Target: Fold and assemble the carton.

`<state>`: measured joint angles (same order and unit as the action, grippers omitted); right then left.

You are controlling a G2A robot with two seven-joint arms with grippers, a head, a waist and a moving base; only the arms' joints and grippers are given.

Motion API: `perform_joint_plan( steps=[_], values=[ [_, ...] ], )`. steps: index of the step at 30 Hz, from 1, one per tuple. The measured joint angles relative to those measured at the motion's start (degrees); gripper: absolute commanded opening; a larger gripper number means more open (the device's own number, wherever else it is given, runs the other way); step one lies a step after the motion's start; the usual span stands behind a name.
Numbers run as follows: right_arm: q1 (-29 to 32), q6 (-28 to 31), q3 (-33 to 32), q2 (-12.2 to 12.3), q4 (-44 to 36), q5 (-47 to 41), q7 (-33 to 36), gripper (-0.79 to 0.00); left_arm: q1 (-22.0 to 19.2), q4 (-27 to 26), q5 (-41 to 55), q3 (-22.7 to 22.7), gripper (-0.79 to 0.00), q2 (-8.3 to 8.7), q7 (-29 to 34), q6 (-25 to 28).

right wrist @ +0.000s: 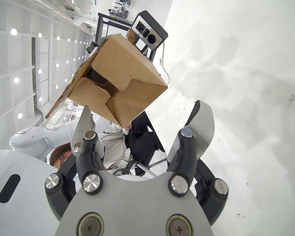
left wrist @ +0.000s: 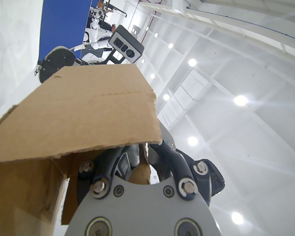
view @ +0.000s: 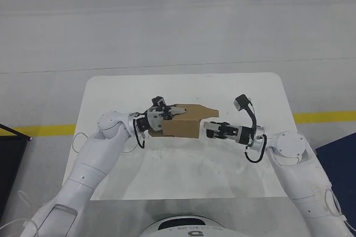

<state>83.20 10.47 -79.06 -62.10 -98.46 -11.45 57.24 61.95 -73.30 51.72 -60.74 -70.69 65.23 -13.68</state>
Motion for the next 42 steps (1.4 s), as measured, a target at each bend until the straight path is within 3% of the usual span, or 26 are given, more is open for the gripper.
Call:
perform_joint_plan(
  steps=[4, 5, 12, 22, 32, 42],
  values=[
    [0.64, 1.36, -1.7, 0.27, 0.07, -2.0, 0.01, -0.08, -0.15, 0.35, -0.09, -0.05, -0.785, 0.01, -0.11, 0.2],
    [1.06, 2.0, -2.63, 0.37, 0.17, -3.18, 0.04, 0.0, -0.2, 0.45, -0.19, -0.12, -0.785, 0.03, -0.16, 0.3],
    [2.66, 2.9, -7.37, 0.84, 1.94, -9.23, -1.19, 0.0, -0.23, 0.49, -1.4, 0.16, -0.785, 0.11, -0.3, 0.47],
    [0.24, -0.75, -0.35, 0.63, 0.04, -0.76, -1.76, 0.0, -0.28, 0.12, -1.53, 0.28, -0.785, 0.15, -0.36, 0.1],
    [-0.83, -1.98, 2.19, 0.76, -0.01, 1.34, -0.83, 0.0, -0.09, 0.37, -0.2, 0.21, -0.785, 0.1, 0.35, 0.47],
    [0.5, 1.16, -3.94, 1.26, 2.67, -8.46, -2.52, 0.0, -0.47, 1.18, -0.38, 0.82, -0.785, -0.04, 0.44, 0.79]
  ],
)
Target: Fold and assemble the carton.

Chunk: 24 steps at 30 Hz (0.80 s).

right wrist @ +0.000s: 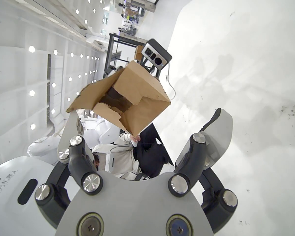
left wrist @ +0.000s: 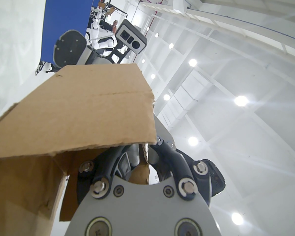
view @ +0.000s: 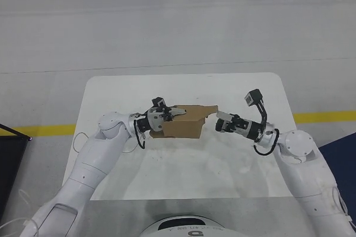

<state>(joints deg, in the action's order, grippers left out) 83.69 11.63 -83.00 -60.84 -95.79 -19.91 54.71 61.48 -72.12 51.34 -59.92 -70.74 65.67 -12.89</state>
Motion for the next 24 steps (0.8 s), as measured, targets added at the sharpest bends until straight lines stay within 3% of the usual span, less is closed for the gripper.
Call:
perform_joint_plan(
  steps=[7, 24],
  values=[
    [0.03, -0.6, -0.89, 0.18, 0.69, -1.01, -0.6, 0.0, -0.69, 0.45, -0.65, 0.87, -0.785, -0.2, -0.37, -0.13],
    [-3.45, -5.11, 8.18, -0.05, -0.77, 9.42, 0.89, 0.0, -0.3, 0.52, 0.0, 0.19, -0.785, -0.04, 0.45, 0.03]
  ],
)
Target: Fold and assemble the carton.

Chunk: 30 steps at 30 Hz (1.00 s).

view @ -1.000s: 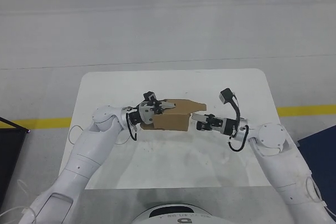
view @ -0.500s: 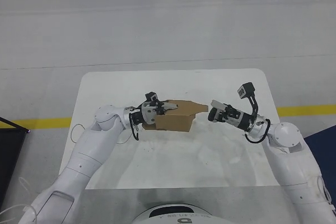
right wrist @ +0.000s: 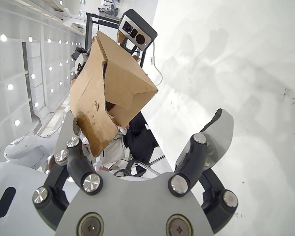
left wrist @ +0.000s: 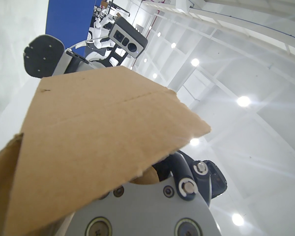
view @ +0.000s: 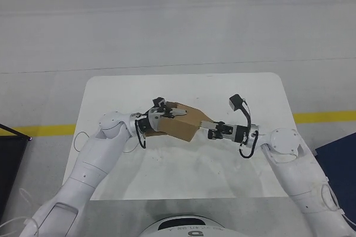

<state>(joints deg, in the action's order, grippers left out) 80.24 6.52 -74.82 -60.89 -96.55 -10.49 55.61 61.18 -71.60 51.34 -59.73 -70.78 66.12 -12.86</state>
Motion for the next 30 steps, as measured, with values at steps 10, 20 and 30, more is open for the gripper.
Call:
perform_joint_plan(
  steps=[10, 20, 30],
  values=[
    [-0.94, -1.52, 0.21, 0.01, 1.56, -3.04, -0.32, 0.0, 0.48, -0.1, 2.89, -0.62, -0.785, -0.17, 0.38, 1.07],
    [-0.89, -0.43, 0.29, 0.18, 1.38, -4.71, 0.81, 0.0, 0.43, -0.06, 4.46, 0.02, -0.785, -0.75, -0.81, 3.33],
    [-1.21, 0.04, 1.52, 0.21, 1.07, -4.48, 0.67, 0.0, 0.18, 0.67, 6.86, 0.77, -0.785, -1.31, 0.47, 3.15]
  ],
)
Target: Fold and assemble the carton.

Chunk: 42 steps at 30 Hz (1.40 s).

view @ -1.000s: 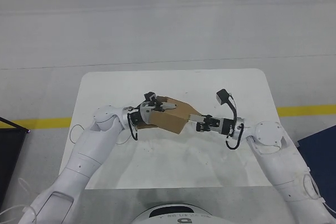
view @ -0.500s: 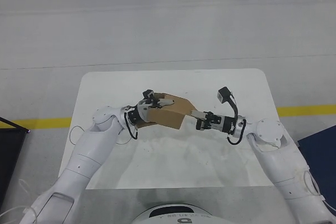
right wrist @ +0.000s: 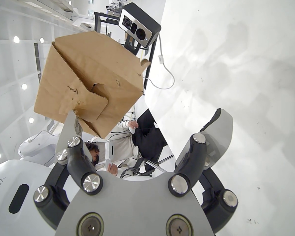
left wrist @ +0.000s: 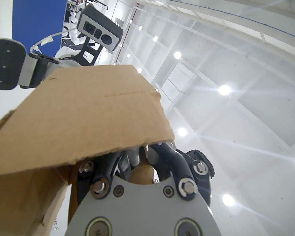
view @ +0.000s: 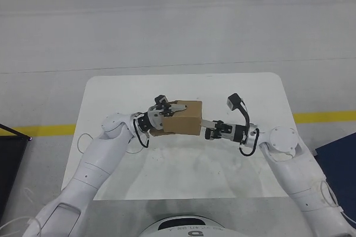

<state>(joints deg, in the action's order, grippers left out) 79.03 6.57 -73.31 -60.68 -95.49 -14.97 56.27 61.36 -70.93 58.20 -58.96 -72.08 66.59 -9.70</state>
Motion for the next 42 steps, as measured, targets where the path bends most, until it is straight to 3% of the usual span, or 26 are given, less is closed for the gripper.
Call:
perform_joint_plan(
  steps=[30, 42],
  values=[
    [-1.48, -0.54, 2.85, -0.02, 0.5, 1.79, -2.55, 0.0, -2.04, 3.47, 2.36, 3.57, -0.785, -1.76, 3.08, -2.09],
    [4.39, 5.07, -6.66, 1.31, -1.57, -4.97, -2.7, 0.0, -1.94, 5.51, 7.58, 1.97, -0.785, -1.97, 5.21, -3.07]
  ],
)
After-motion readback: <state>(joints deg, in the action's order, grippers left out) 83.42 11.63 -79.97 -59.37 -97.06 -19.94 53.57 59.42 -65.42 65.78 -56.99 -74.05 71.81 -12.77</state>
